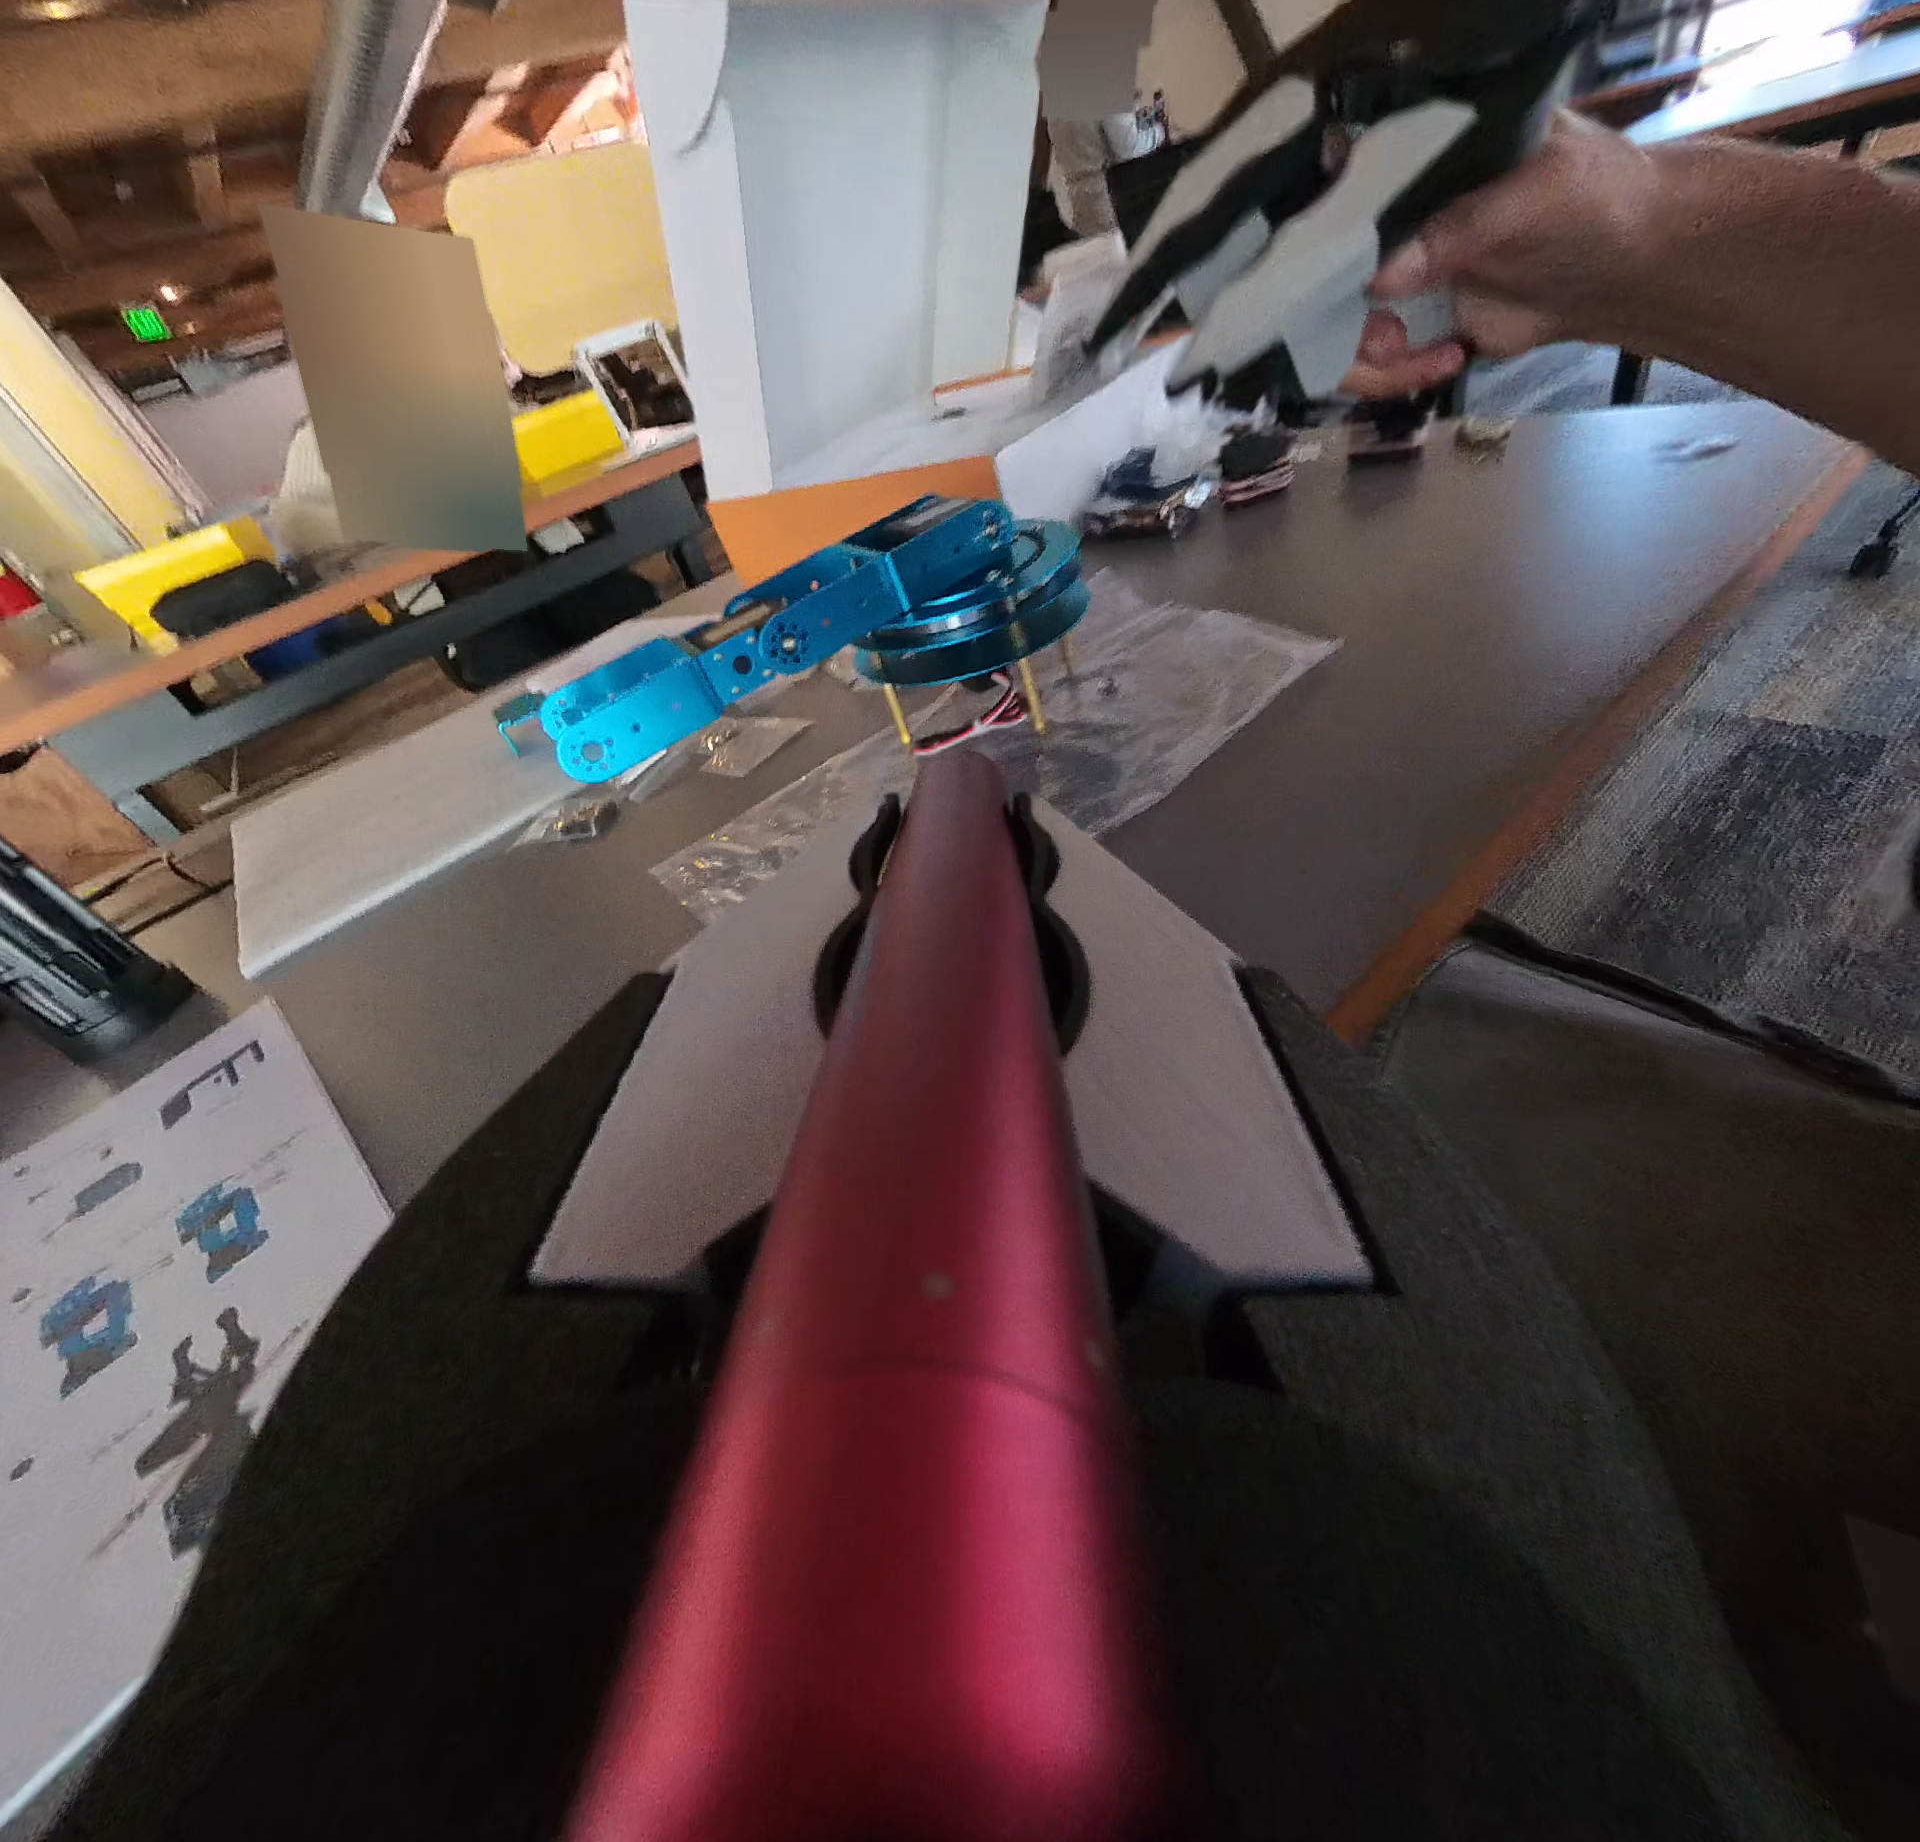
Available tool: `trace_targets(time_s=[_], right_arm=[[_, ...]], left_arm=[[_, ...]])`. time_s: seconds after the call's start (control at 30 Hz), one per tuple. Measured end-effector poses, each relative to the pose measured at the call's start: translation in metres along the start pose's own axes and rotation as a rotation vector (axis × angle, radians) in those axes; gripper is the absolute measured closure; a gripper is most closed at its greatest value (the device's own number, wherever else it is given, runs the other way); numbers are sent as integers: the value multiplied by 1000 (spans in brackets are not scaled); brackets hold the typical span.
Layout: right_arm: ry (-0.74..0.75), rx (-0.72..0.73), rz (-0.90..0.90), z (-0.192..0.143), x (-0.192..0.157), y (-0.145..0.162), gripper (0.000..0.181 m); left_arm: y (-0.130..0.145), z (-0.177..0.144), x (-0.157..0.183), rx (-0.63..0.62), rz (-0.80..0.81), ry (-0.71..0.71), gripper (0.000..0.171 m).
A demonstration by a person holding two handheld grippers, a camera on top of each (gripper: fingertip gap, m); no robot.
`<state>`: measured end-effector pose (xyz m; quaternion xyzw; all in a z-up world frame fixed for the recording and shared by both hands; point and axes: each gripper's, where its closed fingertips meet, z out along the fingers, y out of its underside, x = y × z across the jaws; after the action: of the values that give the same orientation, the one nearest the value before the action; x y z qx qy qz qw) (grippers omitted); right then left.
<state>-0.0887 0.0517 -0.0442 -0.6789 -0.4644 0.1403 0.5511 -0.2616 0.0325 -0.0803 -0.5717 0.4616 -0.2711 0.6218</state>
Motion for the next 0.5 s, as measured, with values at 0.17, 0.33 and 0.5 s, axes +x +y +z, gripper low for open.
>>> trace_targets(time_s=[0.17,0.33,0.5], right_arm=[[18,125,131,-1,97,31,145],[22,249,280,2,108,62,144],[-6,308,405,-3,104,74,145]], left_arm=[[21,50,-47,-126,56,-40,150],[63,93,-67,-298,6,43,150],[73,104,-79,-318,-129,120,150]])
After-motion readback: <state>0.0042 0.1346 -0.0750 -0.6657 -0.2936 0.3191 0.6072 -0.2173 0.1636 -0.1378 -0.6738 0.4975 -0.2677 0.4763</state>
